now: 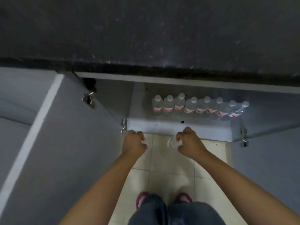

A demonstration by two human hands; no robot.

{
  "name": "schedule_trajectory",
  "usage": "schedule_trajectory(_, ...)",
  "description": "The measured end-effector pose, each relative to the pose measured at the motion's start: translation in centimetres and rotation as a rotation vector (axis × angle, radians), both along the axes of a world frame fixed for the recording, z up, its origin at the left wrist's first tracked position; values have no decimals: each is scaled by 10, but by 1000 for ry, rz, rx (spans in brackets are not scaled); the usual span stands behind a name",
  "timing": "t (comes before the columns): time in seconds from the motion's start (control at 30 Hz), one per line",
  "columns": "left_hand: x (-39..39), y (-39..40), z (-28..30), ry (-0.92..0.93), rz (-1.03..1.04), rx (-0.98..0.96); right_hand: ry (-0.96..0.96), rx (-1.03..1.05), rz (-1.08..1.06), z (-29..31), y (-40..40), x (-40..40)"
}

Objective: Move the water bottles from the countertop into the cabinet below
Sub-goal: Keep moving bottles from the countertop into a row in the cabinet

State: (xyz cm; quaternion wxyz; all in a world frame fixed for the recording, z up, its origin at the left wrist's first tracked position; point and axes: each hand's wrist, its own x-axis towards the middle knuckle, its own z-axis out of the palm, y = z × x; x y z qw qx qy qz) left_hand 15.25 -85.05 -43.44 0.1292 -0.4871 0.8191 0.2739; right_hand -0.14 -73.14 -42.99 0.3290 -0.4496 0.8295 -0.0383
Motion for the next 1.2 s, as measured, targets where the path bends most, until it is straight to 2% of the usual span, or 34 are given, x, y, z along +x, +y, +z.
schedule_trajectory(0.2, -34, -47, -111, 118, -6, -123, -60, -166, -150, -117, -54, -44)
schedule_trajectory(0.37, -56, -79, -169, 134, -39, -241, 12, -233, -49, -173, -91, -55)
schedule_trajectory(0.47, -63, -95, -185, 130, -9, -301, 63, -253, -24, -178, -110, -60)
schedule_trajectory(0.67, -43, -105, -198, 59, -108, -386, 175, -280, 44, -178, -100, -61)
schedule_trajectory(0.8, -40, -100, -197, 69, -193, -332, 312, -353, -26, -188, -97, -56)
schedule_trajectory(1.0, -40, -107, -181, 13, -277, -280, 521, -147, -67, -181, -109, -52)
schedule_trajectory(1.07, -38, -109, -178, -26, -245, -328, 484, -123, 0, -175, -107, -56)
schedule_trajectory(1.13, -39, -109, -177, -62, -215, -369, 359, -94, 182, -167, -101, -66)
schedule_trajectory(1.2, -40, -109, -179, -62, -205, -392, 312, -68, 382, -162, -94, -74)
